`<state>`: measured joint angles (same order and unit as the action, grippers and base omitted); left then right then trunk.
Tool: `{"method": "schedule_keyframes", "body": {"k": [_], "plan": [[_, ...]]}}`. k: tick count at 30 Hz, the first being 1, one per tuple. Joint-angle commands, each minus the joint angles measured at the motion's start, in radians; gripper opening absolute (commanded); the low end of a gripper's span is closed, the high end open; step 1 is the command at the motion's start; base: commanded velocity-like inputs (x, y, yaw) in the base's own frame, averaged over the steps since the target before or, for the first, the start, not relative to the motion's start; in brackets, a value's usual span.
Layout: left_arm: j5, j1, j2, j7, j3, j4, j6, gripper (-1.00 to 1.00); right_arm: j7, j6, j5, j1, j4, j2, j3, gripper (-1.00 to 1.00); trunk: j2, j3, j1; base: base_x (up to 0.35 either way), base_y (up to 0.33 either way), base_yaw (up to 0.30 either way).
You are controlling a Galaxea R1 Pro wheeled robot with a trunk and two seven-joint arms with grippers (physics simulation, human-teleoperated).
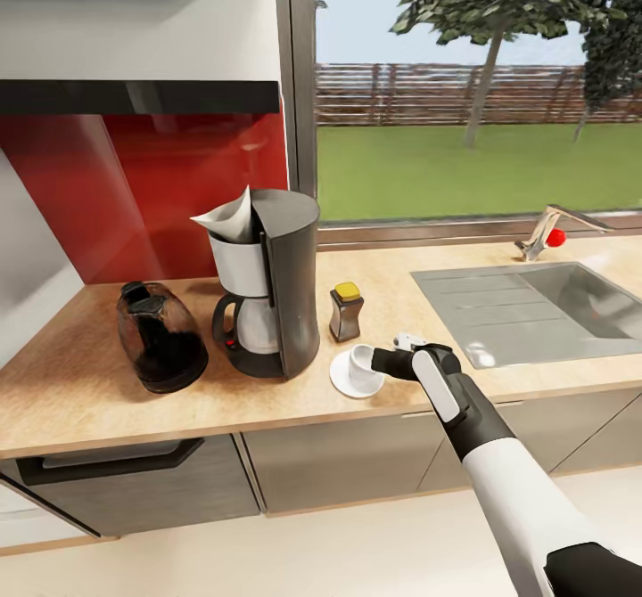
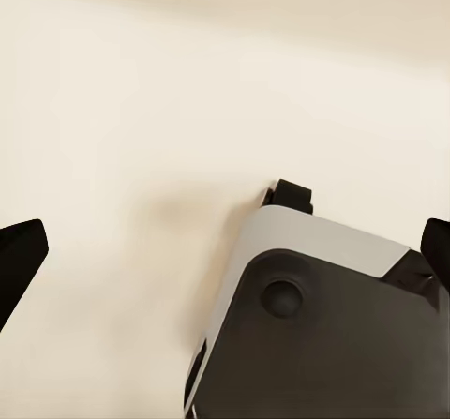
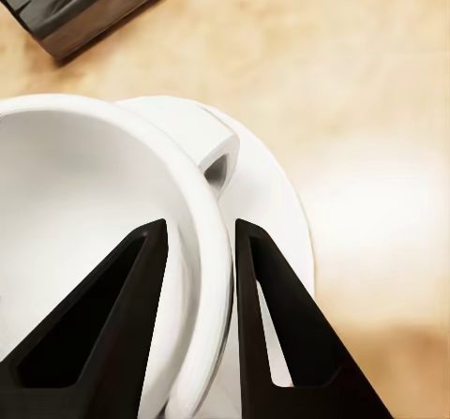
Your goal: Set up a coffee station on the kitchen countertop: keep the coffee maker on the countertop, move the bottle of coffee from the kitchen shelf to the counter next to the coffee maker, place a paper coffee filter on top of the coffee maker, put the saucer next to the coffee maker with the coffee cup on the saucer, and place the electric kettle next to the coffee maker.
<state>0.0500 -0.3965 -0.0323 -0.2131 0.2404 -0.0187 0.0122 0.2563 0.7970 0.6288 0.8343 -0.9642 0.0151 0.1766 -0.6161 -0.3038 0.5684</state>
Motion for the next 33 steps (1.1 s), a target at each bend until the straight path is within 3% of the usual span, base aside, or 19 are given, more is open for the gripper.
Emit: {"method": "schedule_keyframes", "body": {"k": [1, 9, 10, 30, 33], "plan": [[0.005, -0.001, 0.000, -0.002, 0.000, 0.000, 0.001, 1.00, 0.009, 0.002, 0.009, 0.000, 0.017, -0.001, 0.001, -1.00, -0.001, -0.002, 0.000, 0.000, 0.000, 0.000], [0.005, -0.001, 0.000, -0.002, 0.000, 0.000, 0.001, 1.00, 0.009, 0.002, 0.009, 0.000, 0.017, -0.001, 0.001, -1.00, -0.001, -0.002, 0.000, 0.000, 0.000, 0.000], [0.005, -0.001, 0.000, -0.002, 0.000, 0.000, 0.001, 1.00, 0.009, 0.002, 0.009, 0.000, 0.017, -0.001, 0.001, 1.00, -0.001, -0.002, 0.000, 0.000, 0.000, 0.000], [0.005, -0.001, 0.000, -0.002, 0.000, 0.000, 0.001, 1.00, 0.009, 0.002, 0.009, 0.000, 0.016, -0.001, 0.001, 1.00, -0.001, -0.002, 0.000, 0.000, 0.000, 0.000], [0.005, -0.001, 0.000, -0.002, 0.000, 0.000, 0.001, 1.00, 0.009, 0.002, 0.009, 0.000, 0.016, -0.001, 0.001, 1.00, 0.020, 0.008, -0.011, 0.000, 0.000, 0.000]]}}
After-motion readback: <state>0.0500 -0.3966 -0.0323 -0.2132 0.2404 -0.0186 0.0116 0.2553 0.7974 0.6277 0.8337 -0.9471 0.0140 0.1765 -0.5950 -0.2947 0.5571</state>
